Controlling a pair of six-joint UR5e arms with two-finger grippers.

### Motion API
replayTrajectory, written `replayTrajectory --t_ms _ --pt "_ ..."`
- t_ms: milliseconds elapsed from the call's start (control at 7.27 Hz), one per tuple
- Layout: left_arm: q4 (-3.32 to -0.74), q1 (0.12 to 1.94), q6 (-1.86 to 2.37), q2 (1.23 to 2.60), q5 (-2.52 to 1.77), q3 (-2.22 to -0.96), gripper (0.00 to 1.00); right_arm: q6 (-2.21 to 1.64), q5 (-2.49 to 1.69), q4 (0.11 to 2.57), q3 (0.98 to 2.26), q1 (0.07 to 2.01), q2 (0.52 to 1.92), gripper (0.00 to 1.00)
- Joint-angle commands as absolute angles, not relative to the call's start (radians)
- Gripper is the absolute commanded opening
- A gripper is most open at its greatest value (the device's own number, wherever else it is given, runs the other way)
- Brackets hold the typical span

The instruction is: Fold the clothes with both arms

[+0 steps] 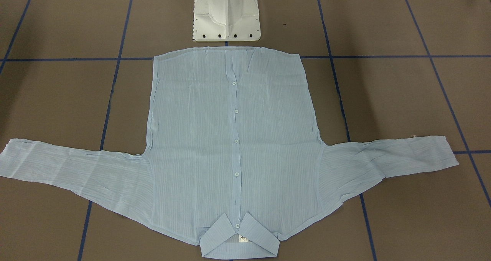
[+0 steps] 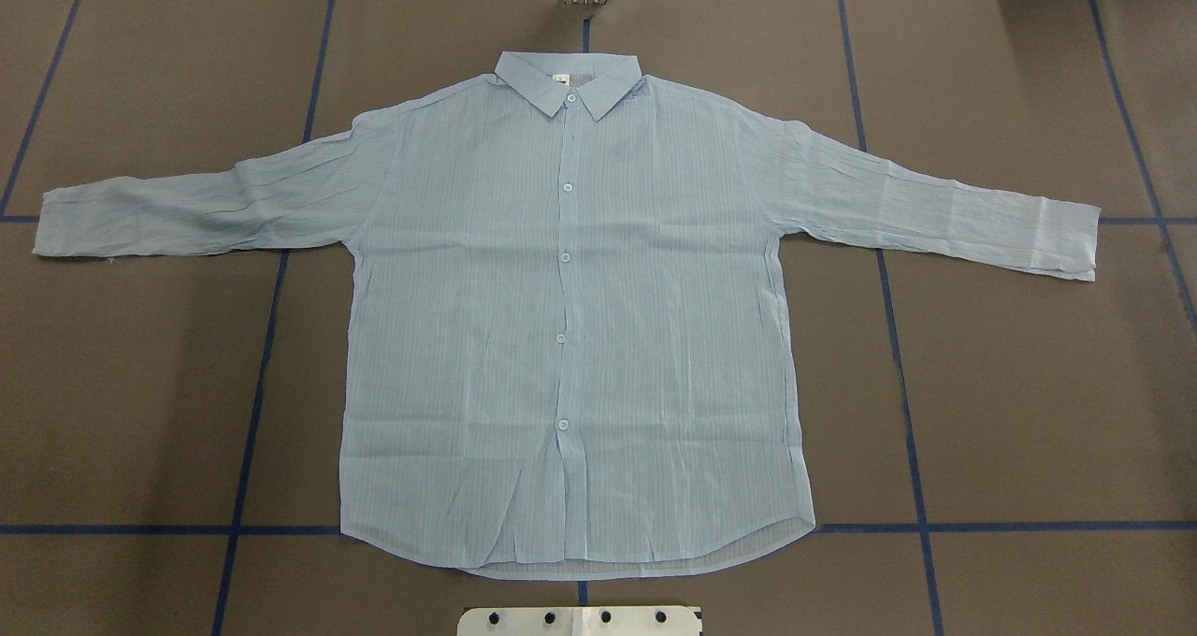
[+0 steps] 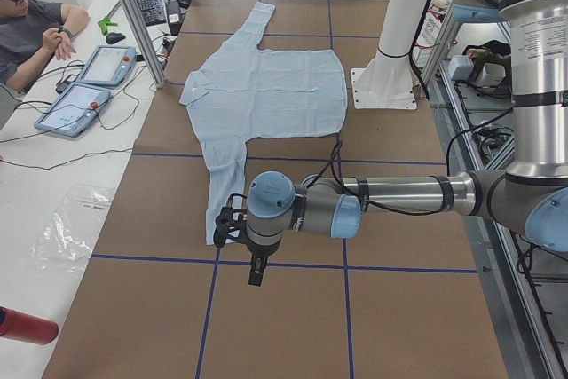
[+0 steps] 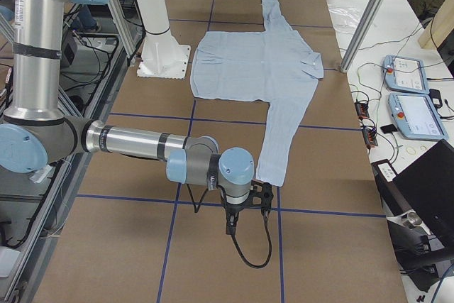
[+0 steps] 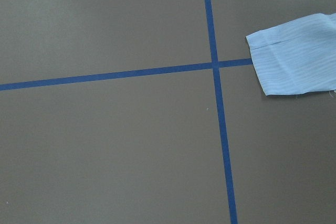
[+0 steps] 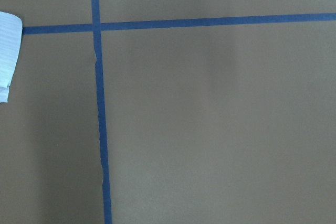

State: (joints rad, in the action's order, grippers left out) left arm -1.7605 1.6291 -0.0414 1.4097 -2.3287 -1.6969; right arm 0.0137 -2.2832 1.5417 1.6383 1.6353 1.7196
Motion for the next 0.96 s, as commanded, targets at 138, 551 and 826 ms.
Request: replayTrajectory --t_ms 138,551,826 --pt "-1.796 1.629 -0.041 1.410 -2.329 -1.697 1.00 0.011 -2.284 1.542 1.640 1.634 1.715 1.00" --pt "-1.856 1.629 -0.031 1.416 -2.322 -1.684 1.00 0.003 -2.286 1.413 1.634 1.634 1.715 1.00" --pt "-1.945 1.631 -0.040 1.404 -2.332 -1.675 1.00 -0.002 -2.286 1.331 1.641 1.634 1.709 1.00"
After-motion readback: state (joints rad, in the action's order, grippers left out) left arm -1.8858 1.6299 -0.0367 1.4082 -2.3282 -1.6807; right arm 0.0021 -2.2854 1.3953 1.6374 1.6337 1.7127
